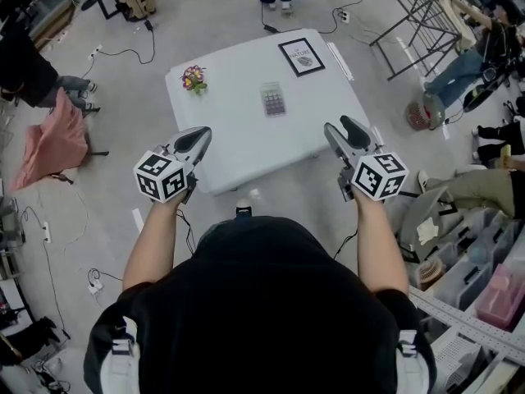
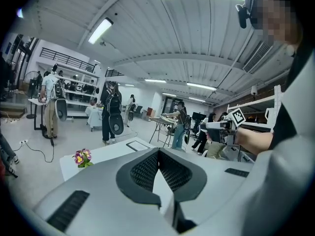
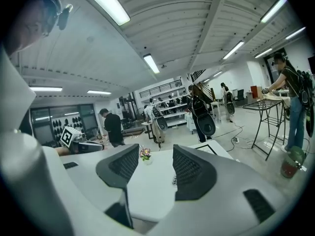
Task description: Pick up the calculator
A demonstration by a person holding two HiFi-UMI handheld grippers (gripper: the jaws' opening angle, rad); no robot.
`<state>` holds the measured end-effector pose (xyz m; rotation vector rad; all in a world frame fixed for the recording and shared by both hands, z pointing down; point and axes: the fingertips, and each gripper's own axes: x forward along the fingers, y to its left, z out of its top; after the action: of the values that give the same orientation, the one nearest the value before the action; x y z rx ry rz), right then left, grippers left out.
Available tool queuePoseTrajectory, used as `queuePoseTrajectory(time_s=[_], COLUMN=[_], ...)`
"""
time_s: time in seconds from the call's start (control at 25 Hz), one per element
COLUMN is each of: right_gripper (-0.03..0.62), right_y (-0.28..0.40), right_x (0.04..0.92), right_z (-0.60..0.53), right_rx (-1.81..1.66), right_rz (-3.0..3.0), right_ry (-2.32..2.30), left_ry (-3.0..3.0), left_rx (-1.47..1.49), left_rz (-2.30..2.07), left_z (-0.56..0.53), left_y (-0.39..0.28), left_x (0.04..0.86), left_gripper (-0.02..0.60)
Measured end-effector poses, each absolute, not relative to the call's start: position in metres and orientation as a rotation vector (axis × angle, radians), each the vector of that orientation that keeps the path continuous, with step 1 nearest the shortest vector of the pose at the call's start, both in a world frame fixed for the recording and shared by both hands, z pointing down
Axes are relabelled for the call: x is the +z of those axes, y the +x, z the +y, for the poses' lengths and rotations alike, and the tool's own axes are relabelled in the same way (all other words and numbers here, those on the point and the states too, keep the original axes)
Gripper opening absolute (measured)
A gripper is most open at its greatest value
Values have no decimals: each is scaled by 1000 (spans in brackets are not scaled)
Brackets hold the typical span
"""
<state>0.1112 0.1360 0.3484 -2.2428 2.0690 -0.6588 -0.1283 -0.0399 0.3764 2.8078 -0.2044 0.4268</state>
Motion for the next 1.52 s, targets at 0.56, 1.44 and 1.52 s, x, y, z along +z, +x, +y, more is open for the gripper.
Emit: queuePoseTrajectory(time_s=[0.56,1.44,1.52], right_gripper=[232,232,232], right_y=[128,123,127], right_x=[352,353,356], right_z=[68,13,10], right_rx=[-690,-699,-707], right_rz=[2015,2013,2022], right_ry=[-2308,-2321,-2306], left_ry=[2790,2769,2768], left_rx=[435,433,433], left_rz=[-98,-96,-114], left_z=[-120,-178,-179], left_y=[-95,-108,-107], left_x=[391,408,408], left_gripper=[20,20,20])
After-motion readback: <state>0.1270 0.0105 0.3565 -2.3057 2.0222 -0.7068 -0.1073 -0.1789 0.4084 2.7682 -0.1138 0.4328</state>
